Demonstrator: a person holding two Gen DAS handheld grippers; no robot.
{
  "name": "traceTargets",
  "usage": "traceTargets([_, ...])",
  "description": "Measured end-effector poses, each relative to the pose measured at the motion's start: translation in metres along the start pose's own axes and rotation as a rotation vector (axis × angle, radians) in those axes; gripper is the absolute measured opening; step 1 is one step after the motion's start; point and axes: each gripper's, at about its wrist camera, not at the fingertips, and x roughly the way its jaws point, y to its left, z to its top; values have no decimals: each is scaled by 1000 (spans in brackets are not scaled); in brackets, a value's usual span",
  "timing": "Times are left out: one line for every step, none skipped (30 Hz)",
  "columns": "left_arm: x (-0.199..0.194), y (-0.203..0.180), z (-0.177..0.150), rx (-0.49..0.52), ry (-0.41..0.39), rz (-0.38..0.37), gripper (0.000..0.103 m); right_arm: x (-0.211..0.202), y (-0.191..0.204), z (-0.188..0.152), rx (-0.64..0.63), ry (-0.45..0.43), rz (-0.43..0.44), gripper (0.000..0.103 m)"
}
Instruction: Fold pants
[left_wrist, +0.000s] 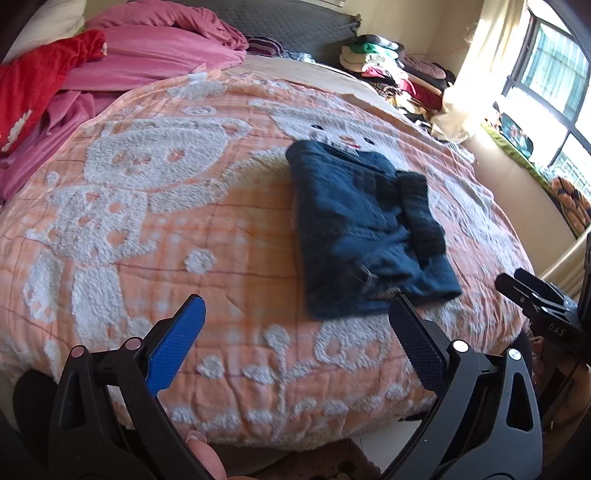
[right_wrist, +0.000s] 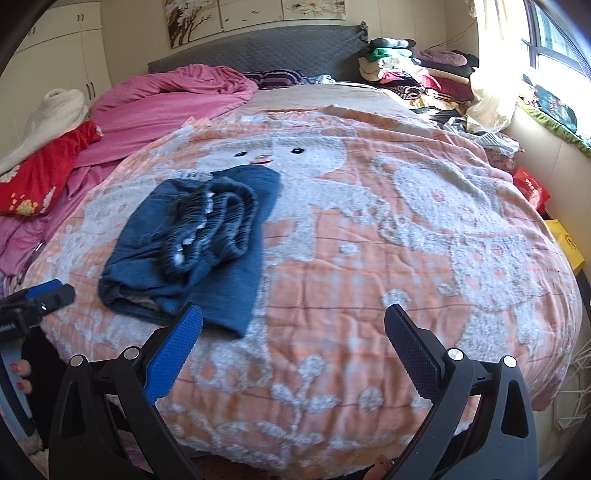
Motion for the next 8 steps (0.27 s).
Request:
traceTargets([3, 12, 7, -8, 1, 42, 94, 2, -12, 4, 12, -4, -20, 98])
traceTargets([8, 27, 16, -19, 1, 105, 94, 6, -28, 11, 29, -3, -36, 98])
traceTargets([15, 45, 27, -23, 6, 161, 94, 10, -47, 18, 50, -2, -50, 98])
traceTargets([21, 65, 37, -33, 13, 210, 94, 16, -67, 25, 70, -4, -72, 98])
traceTargets([29, 87, 48, -52, 24, 261, 94, 23, -92, 33, 89, 0, -115, 98])
traceTargets([35, 110, 58, -76, 34, 307, 94, 31, -117, 43, 103, 1, -163, 98])
traceTargets([42, 135, 69, -101, 36, 366, 94, 39, -141, 50, 110, 3, -195, 98])
traceTargets([49, 158, 78, -125, 49, 426, 94, 52, -168, 59, 126, 27, -251, 98])
